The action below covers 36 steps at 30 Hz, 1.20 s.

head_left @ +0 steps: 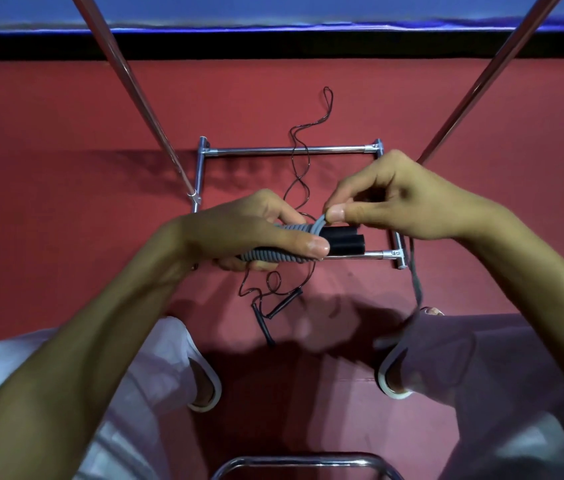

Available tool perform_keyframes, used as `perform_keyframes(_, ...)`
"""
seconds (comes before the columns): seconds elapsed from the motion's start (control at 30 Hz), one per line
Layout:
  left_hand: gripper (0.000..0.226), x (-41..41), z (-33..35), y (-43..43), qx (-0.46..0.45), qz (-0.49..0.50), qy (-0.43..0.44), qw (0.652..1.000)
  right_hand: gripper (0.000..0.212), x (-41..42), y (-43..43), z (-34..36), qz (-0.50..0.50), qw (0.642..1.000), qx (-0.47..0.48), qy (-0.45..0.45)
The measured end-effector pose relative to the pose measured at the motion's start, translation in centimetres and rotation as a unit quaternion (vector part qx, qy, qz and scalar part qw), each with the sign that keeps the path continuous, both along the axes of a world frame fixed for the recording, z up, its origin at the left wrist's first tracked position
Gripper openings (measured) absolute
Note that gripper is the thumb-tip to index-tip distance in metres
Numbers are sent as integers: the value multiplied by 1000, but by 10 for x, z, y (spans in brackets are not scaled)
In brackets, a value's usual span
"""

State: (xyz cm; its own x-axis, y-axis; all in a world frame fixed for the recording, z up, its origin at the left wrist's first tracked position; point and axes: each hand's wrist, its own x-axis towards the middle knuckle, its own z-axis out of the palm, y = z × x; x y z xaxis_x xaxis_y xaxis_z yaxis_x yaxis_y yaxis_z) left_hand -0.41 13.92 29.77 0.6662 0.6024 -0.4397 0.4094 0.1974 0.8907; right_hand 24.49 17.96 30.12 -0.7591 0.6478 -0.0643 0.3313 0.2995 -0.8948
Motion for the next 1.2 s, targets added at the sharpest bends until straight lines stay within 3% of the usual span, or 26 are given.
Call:
perform_keyframes(0.2, 66, 2, 5, -6, 37, 38, -60, 997, 42, -9, -2, -4, 3, 992, -121, 45)
perform_keyframes(0.27, 64, 3, 8, -8, 69, 66, -74, 993, 50, -18, -6, -10, -37, 980, -178, 78)
perform_keyframes(0.33, 47, 6, 9, -12, 118, 102, -71, 985, 54, -32, -14, -20, -92, 965, -220, 109)
perform_keyframes(0.4, 43, 10, 2, -13, 195, 155, -42, 968, 52, -47, -23, -31, -164, 947, -243, 133)
perform_keyframes(0.5, 48, 11, -12, -12, 339, 203, 72, 916, 50, -62, -32, -41, -263, 899, -310, 161)
perform_keyframes(0.57, 48, 9, -15, -15, 376, 209, 106, 897, 44, -65, -34, -45, -278, 881, -345, 163)
perform_keyframes(0.67, 54, 13, -17, -22, 457, 212, 145, 852, 25, -61, -31, -40, -278, 898, -305, 152)
perform_keyframes(0.83, 79, 16, -23, -21, 482, 211, 151, 837, 41, -54, -25, -35, -311, 932, -173, 63)
perform_keyframes(1.13, 50, 23, -38, -30, 493, 226, 159, 825, 28, -48, -25, -47, -289, 925, -240, -48)
perform_keyframes(1.2, 44, 25, -36, -27, 472, 230, 146, 839, 28, -47, -23, -45, -280, 927, -245, -42)
